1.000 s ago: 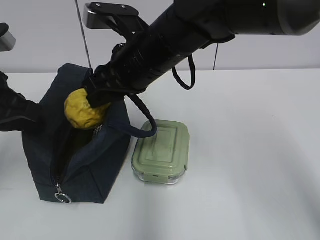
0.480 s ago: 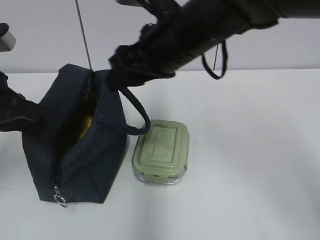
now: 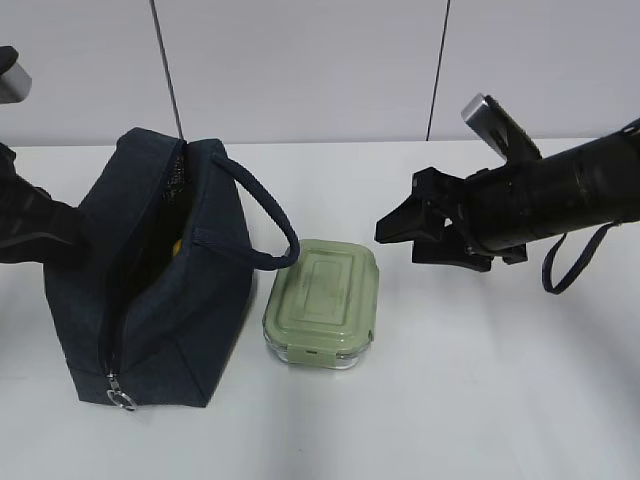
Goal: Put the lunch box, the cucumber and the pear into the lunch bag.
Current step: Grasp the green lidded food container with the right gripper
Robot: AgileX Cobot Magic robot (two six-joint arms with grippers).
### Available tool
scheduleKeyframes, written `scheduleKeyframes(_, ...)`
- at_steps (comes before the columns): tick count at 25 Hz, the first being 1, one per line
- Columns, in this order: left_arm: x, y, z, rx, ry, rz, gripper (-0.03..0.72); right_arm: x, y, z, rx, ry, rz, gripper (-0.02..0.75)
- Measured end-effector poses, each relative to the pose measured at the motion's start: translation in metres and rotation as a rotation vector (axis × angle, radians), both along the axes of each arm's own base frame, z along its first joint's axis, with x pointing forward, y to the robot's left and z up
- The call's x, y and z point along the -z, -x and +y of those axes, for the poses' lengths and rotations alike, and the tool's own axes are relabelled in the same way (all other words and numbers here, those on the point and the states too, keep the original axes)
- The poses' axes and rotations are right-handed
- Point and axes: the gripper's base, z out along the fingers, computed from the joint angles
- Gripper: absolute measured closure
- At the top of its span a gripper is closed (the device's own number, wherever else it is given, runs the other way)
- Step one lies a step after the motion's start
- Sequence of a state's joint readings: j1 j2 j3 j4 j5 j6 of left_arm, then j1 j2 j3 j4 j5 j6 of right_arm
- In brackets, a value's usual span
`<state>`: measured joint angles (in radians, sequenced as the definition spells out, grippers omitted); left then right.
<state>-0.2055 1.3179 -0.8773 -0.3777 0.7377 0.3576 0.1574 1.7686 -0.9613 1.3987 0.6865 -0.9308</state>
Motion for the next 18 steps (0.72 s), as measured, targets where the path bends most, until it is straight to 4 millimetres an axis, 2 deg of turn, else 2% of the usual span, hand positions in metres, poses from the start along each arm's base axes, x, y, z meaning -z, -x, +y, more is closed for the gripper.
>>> scheduleKeyframes(8,0.0,0.0,0.0,0.0,0.0,0.0,0.7,0.044,-0.005,0.002,-0.026,-0.065,0.136,0.272)
scheduleKeyframes(15,0.0,0.0,0.0,0.0,0.0,0.0,0.7,0.062,-0.007,0.006,-0.041,-0.129,0.166,0.271)
scheduleKeyframes(18,0.0,0.0,0.0,0.0,0.0,0.0,0.7,0.067,-0.008,0.007,-0.043,-0.138,0.169,0.233)
